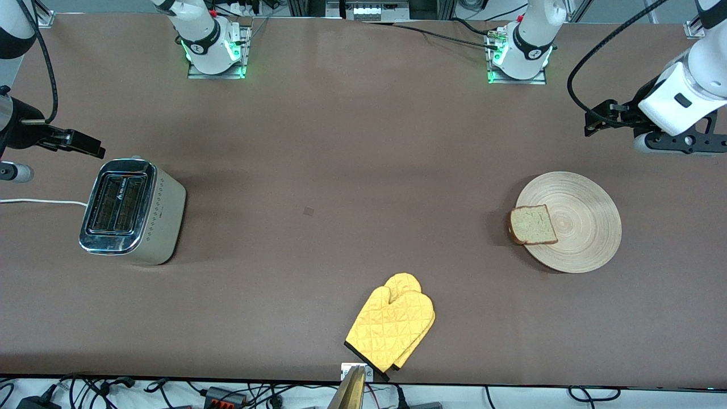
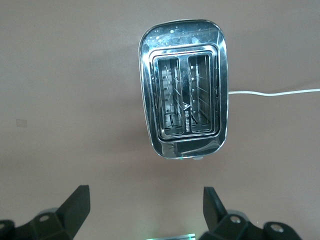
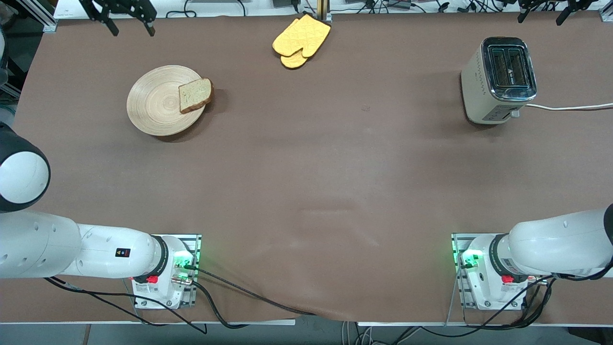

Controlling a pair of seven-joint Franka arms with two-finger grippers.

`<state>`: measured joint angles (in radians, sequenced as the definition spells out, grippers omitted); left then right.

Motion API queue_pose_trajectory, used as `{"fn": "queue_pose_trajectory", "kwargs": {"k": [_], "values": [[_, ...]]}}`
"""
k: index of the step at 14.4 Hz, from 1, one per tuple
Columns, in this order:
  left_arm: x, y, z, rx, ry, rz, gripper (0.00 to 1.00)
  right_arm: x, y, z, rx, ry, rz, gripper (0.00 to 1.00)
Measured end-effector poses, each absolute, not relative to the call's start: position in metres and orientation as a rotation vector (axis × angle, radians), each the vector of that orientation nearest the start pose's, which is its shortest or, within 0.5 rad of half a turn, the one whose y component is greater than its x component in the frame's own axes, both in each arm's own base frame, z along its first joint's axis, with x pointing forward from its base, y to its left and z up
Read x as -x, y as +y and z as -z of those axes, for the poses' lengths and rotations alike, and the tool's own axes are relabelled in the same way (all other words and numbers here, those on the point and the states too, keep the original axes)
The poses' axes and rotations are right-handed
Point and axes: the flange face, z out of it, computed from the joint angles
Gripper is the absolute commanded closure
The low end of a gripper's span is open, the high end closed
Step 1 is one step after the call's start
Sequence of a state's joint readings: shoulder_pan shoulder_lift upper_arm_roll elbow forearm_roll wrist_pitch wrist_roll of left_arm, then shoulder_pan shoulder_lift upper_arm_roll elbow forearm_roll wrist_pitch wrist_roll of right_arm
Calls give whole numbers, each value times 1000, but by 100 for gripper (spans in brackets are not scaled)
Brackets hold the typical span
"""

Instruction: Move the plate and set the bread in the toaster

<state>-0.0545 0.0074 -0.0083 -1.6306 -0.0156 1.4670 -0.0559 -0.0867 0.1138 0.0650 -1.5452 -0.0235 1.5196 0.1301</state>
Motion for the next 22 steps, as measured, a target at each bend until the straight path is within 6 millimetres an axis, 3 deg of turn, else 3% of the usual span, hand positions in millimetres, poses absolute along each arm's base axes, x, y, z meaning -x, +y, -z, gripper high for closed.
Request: {"fn": "queue_pose_trajectory", "kwargs": {"k": [2,6,10,12,16,18,22], "values": [[-548,-4,-567,3156,-87,-338,0,-580,-17,-568,3149,239,-218,0],[-569,88,-511,3211,-288,-479,0,-580,-17,-568,3149,239,-218,0],[-594,166,-467,3384,-146,-485,0,-580,-17,-568,3149,239,-218,0],[-597,204,-437,3510,-122,-473,0,-580,-17,-568,3149,239,-218,0],[-582,293,-351,3730,-103,-348,0,-580,-15,-568,3139,236,-218,0],[-577,323,-301,3808,-47,-216,4,-580,-12,-568,3131,229,-218,0],[-563,349,-219,3940,-64,-75,24,-580,-10,-568,3131,224,-217,0]]}}
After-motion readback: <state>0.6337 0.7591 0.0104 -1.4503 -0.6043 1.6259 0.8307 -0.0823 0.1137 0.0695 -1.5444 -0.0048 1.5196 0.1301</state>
